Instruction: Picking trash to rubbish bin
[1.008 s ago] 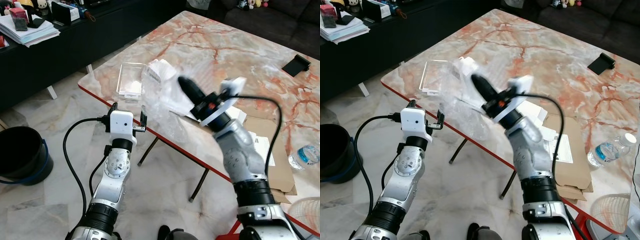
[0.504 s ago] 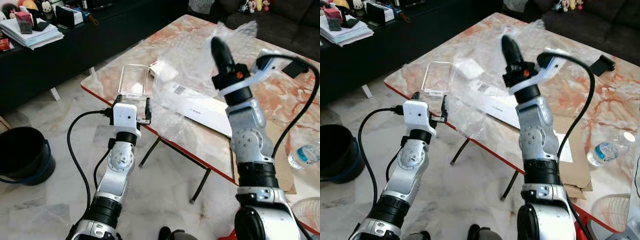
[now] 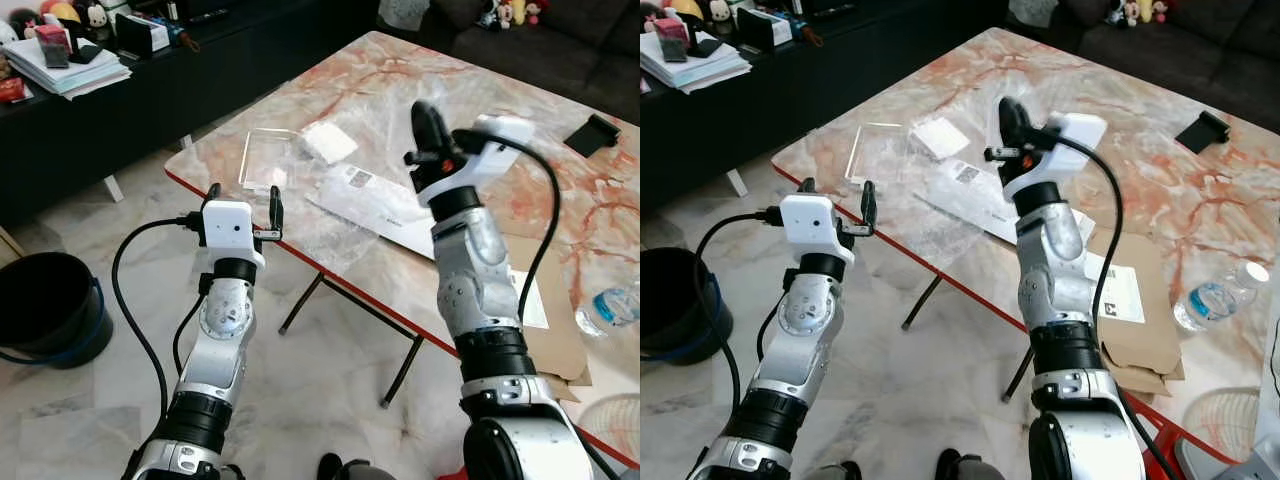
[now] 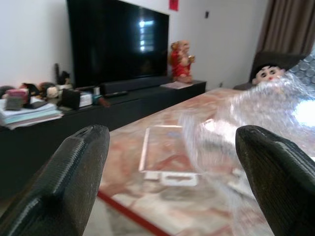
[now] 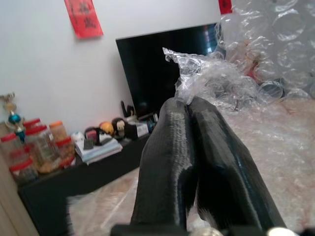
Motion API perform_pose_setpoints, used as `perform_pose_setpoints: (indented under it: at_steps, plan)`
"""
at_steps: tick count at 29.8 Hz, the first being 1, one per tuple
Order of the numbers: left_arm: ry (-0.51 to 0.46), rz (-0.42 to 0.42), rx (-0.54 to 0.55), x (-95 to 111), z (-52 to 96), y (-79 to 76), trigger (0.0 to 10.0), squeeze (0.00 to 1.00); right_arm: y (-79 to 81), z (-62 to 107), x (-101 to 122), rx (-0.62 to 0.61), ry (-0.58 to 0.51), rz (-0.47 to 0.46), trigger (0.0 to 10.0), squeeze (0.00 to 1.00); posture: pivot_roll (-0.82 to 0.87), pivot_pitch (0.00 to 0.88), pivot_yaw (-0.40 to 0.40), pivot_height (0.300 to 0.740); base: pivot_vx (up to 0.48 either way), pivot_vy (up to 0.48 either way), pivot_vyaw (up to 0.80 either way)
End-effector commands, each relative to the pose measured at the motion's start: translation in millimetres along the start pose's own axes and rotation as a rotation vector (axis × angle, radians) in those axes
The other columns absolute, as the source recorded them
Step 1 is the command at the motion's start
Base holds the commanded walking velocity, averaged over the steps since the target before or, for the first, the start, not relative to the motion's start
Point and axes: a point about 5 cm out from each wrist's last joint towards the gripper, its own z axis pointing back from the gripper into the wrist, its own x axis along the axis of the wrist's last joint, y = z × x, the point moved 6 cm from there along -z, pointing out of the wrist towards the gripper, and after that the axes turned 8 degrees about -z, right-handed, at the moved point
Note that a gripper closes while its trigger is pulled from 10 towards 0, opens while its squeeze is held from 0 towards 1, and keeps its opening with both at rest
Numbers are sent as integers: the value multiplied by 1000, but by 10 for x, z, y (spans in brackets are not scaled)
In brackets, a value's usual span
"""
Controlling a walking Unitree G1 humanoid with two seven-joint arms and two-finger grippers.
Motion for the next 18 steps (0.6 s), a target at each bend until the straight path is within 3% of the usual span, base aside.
perform_pose_setpoints:
  at_steps: [1,5,14,18]
  plan:
    - [16,-33,26,-40,41,84,10000,0,-74,40,-18,-27,5,17,10000,0,13,157,-119,740,0,0,0]
    - [25,-54,41,-69,61,154,10000,0,-79,65,-27,-29,2,34,10000,0,9,159,-119,740,0,0,0]
    - [20,-60,49,-40,74,107,10000,0,-112,137,-128,-35,28,42,10000,0,8,142,-120,740,0,0,0]
    - [20,-56,41,-40,78,81,10000,0,-144,156,-152,-40,38,51,10000,0,10,134,-121,740,-283,0,0]
